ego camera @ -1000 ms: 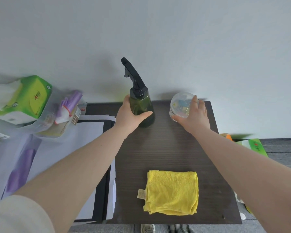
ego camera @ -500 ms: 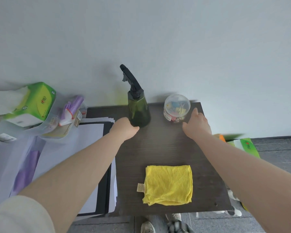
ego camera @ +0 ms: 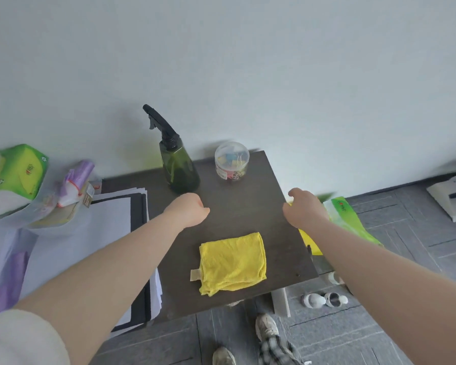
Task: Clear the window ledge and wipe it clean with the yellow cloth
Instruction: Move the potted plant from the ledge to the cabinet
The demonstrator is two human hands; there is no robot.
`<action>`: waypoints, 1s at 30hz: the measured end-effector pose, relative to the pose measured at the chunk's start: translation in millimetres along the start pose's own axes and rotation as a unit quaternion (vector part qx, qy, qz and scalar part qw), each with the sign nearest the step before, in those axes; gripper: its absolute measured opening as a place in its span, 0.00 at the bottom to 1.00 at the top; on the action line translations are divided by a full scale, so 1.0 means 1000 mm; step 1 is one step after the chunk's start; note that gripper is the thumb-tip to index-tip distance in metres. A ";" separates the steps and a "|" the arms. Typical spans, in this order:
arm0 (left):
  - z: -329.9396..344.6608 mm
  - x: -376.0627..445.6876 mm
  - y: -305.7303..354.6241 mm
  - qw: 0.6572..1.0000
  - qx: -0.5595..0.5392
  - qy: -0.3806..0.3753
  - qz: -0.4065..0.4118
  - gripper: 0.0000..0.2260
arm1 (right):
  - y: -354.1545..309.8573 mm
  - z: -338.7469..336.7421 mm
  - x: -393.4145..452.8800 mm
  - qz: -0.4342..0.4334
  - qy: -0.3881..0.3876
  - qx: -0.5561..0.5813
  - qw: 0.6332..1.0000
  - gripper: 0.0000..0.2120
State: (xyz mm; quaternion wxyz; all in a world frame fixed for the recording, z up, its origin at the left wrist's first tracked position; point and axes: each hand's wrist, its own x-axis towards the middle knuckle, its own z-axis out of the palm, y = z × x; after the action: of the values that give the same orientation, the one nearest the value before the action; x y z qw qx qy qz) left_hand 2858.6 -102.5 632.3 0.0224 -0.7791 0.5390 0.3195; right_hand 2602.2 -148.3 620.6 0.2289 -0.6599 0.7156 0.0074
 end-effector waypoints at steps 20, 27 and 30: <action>0.095 -0.113 0.435 0.955 0.176 0.025 0.236 0.12 | 0.391 -0.171 -0.098 0.128 0.086 0.128 0.980 0.11; 0.212 -0.171 0.636 0.904 0.222 -0.026 0.365 0.10 | 0.606 -0.221 -0.163 0.279 0.115 0.150 0.942 0.10; 0.263 -0.193 0.706 0.871 0.251 -0.052 0.419 0.09 | 0.676 -0.227 -0.190 0.340 0.138 0.167 0.915 0.11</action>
State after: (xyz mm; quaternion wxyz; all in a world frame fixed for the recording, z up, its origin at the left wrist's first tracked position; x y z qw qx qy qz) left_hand 2089.8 -138.5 742.2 0.1091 -0.4307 0.8749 0.1928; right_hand 1893.6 46.4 691.1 0.2187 -0.3234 0.9120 -0.1261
